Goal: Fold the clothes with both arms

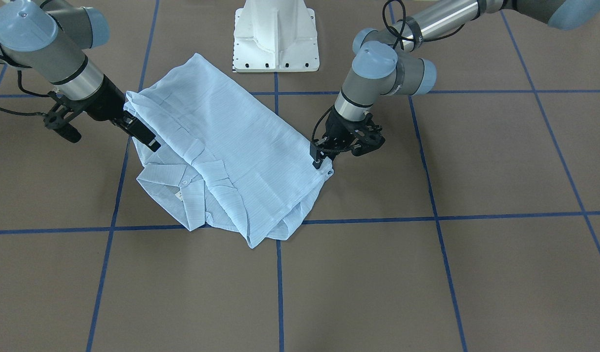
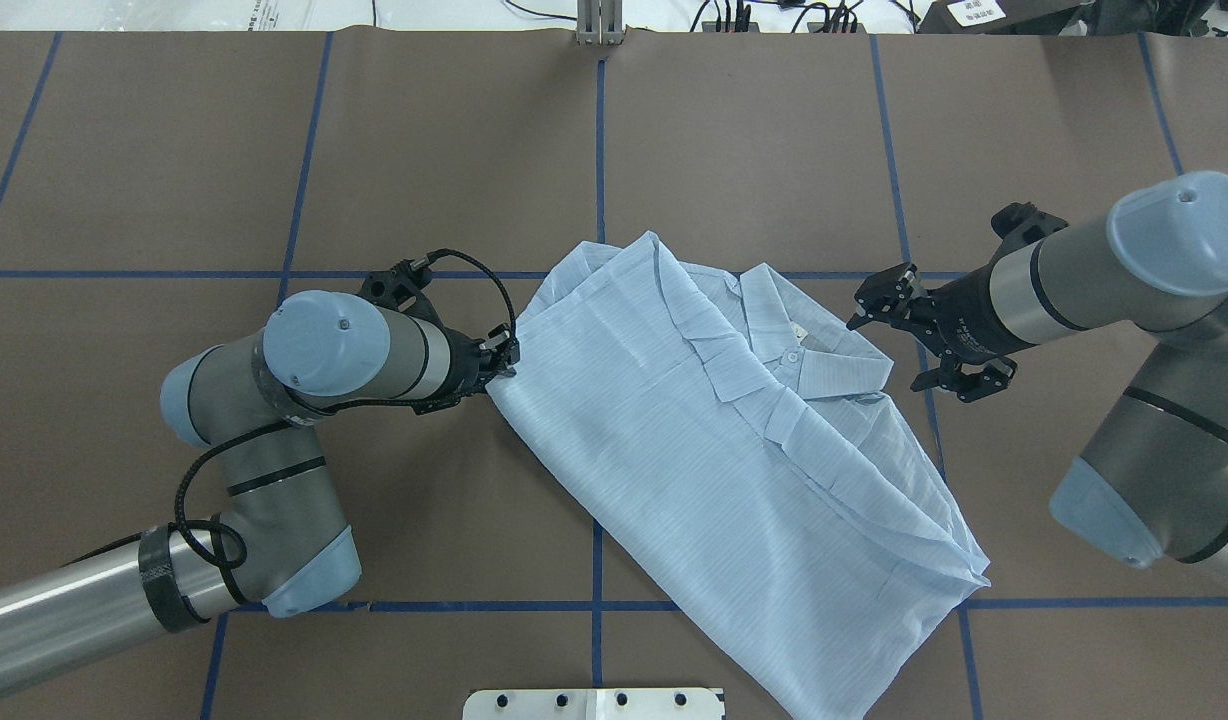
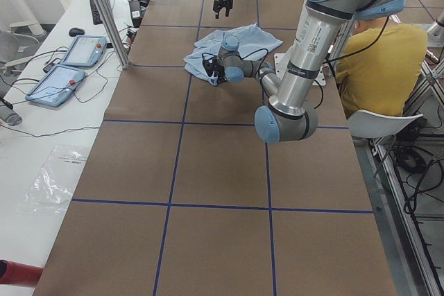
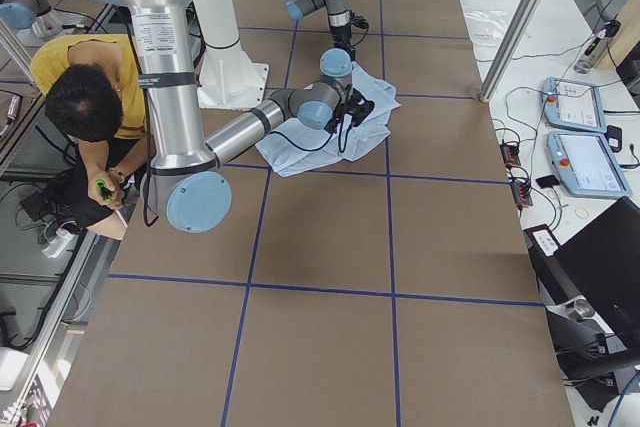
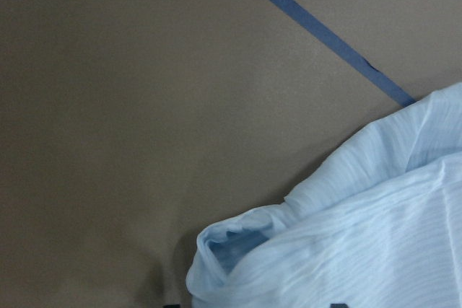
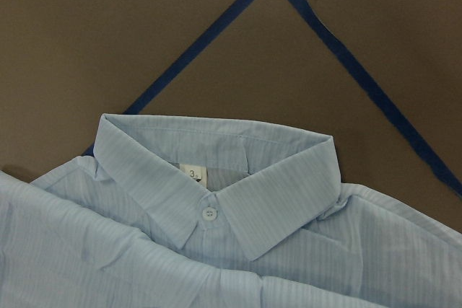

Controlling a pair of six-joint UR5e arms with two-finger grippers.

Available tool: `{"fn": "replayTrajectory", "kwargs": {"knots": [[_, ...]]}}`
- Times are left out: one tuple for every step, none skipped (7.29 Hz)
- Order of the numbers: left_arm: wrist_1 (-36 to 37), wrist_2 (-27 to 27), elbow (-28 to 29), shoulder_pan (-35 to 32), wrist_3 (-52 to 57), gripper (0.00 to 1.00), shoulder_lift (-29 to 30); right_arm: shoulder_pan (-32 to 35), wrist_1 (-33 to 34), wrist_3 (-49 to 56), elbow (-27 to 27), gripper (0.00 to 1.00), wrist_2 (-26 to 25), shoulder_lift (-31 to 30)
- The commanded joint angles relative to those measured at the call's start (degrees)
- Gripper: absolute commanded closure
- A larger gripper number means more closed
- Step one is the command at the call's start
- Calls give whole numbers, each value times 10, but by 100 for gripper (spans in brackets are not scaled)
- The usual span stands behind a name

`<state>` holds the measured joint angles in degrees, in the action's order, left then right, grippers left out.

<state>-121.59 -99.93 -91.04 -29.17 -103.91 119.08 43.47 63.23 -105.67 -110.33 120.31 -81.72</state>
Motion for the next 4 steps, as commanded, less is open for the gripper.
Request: {"fn": "replayTrajectory", "kwargs": {"knots": [[0,5,4,-44,87,100,-6,0,0,-4,-1,0,-9,1],[-4,4,22,-79,125,100,-1,-1,0,-5,-2,0,-9,1],[-8,4,67,-116,153,100,26,0,0,-5,-3,0,-9,0],[-10,4,153,-157,178,100,87,-1,0,-4,-3,0,-10,1]]}}
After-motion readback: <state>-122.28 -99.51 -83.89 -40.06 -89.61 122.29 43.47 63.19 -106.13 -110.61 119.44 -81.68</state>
